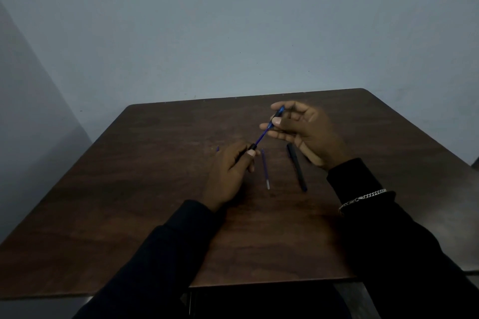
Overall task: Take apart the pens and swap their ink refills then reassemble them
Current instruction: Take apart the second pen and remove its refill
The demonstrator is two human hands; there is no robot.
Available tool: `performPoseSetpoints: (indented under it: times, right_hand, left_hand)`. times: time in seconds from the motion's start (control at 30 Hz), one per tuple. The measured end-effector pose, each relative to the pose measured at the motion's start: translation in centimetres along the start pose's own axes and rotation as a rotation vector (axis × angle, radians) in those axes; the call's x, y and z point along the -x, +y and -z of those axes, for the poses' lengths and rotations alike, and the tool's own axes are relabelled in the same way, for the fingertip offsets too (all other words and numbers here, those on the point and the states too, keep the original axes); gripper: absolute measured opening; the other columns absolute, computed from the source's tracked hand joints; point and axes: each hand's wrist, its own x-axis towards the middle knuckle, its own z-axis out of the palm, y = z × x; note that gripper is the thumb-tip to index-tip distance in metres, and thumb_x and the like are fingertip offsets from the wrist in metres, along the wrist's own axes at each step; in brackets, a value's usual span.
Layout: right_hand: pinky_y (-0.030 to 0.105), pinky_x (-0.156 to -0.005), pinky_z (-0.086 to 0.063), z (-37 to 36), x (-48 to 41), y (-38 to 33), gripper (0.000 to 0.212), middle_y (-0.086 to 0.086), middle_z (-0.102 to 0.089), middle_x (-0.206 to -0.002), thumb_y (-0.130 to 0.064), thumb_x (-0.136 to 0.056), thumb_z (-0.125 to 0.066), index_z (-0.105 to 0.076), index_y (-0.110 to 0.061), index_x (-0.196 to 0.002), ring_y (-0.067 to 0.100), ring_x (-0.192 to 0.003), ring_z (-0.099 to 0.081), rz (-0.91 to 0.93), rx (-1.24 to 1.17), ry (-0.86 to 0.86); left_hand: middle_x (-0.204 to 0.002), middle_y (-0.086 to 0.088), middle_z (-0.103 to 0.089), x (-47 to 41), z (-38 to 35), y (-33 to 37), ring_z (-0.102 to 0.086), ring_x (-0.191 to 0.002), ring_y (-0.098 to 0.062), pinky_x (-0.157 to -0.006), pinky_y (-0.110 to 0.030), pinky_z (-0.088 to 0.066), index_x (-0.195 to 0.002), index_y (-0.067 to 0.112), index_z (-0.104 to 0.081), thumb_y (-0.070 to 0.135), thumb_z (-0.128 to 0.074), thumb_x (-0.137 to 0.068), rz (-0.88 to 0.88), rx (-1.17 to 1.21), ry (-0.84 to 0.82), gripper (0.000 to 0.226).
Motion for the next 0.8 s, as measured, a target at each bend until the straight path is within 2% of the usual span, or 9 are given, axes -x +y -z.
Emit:
performPoseSetpoints:
  times: [0.3, 0.43, 0.6, 0.8]
  right_hand:
    - [0.035, -0.078, -0.063, -0.2, 0.0, 0.4, 0.024, 0.014, -0.072, -0.096, 0.004, -0.091, -0.070, -0.072, -0.006, -0.112, 0.041, -0.100, -0.076, -0.011, 0.068, -0.026]
    - [0.036, -0.076, -0.064, -0.5, 0.1, 0.7, 0.022, 0.015, -0.074, -0.094, 0.004, -0.088, -0.073, -0.073, -0.005, -0.108, 0.033, -0.094, -0.078, -0.022, 0.175, -0.036]
    - [0.038, -0.075, -0.065, -0.8, 0.2, 0.8, 0.022, 0.013, -0.079, -0.100, 0.002, -0.088, -0.075, -0.075, -0.009, -0.107, 0.030, -0.091, -0.078, -0.037, 0.343, -0.063]
    - [0.032, -0.073, -0.063, -0.8, 0.4, 0.4, 0.018, 0.012, -0.080, -0.098, 0.003, -0.086, -0.078, -0.075, -0.004, -0.103, 0.025, -0.086, -0.078, -0.019, 0.457, -0.070]
  left_hand:
    - [-0.072, 0.000, -0.065, 0.2, 0.1, 1.0, -0.056, -0.065, -0.004, -0.064, -0.022, -0.040, -0.095, 0.008, -0.070, 0.023, -0.048, -0.104, -0.009, 0.001, -0.002, 0.027]
    - [-0.074, -0.005, -0.065, 0.2, 0.1, 1.4, -0.056, -0.066, -0.007, -0.065, -0.028, -0.042, -0.094, 0.007, -0.069, 0.025, -0.048, -0.103, -0.011, -0.007, 0.004, 0.029]
    - [-0.077, -0.013, -0.065, 0.4, 0.4, 1.6, -0.061, -0.073, -0.025, -0.070, -0.043, -0.047, -0.090, 0.000, -0.065, 0.024, -0.049, -0.101, -0.022, -0.027, 0.003, 0.031]
    - [-0.077, -0.011, -0.064, 0.2, 0.9, 1.4, -0.059, -0.071, -0.024, -0.067, -0.043, -0.046, -0.090, 0.006, -0.066, 0.012, -0.055, -0.107, -0.051, -0.152, -0.007, 0.022]
